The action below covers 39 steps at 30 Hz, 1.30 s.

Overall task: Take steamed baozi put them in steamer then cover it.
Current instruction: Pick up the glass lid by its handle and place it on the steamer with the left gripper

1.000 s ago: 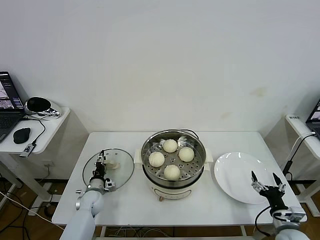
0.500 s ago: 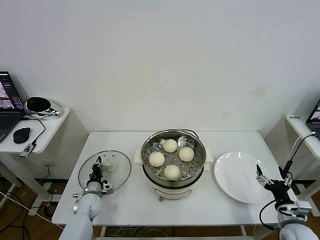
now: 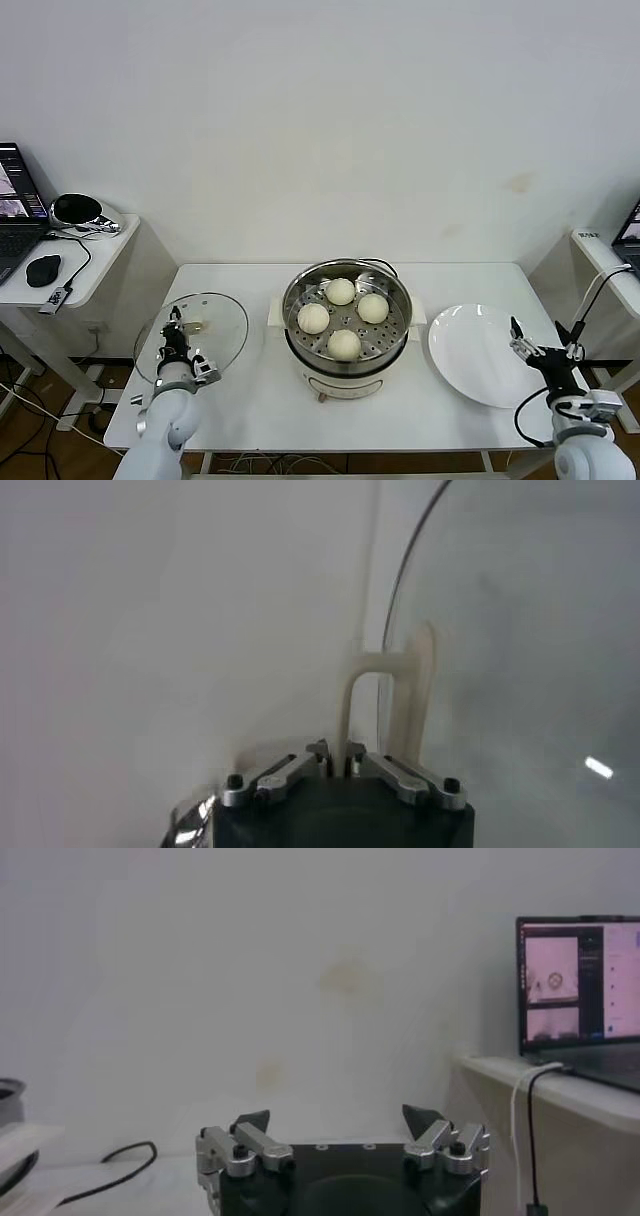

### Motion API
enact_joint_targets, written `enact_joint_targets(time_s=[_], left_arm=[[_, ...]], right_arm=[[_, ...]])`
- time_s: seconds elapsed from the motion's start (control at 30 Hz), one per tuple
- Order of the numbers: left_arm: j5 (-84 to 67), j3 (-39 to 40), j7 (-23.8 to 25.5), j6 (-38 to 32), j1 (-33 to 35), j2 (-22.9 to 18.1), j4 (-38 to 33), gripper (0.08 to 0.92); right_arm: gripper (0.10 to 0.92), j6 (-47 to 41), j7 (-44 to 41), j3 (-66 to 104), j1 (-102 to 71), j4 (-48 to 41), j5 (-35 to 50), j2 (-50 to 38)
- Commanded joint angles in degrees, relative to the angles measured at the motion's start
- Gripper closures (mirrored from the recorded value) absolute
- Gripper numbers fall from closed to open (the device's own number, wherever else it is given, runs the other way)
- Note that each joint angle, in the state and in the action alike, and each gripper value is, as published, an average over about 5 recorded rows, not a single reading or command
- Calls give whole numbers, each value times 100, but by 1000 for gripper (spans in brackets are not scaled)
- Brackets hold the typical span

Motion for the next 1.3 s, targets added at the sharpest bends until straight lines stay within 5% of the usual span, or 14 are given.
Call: enact_joint_targets(time_s=[0.03, 0.17, 0.53, 1.3], left_arm=[[1089, 539, 1188, 2060, 737, 186, -2674, 845], [1358, 567, 1787, 2105, 652, 23, -3062, 845], [1795, 770, 1980, 2096, 246, -408, -3203, 845], [2673, 3035, 2229, 2106, -1145, -1815, -1480, 845]], right_arm=[[203, -248, 103, -30, 163, 130, -12, 75], [203, -617, 206, -41, 230, 285, -98, 241], [203, -869, 204, -73, 268, 311, -430, 600], [203, -834, 155, -128, 606, -225, -627, 886]])
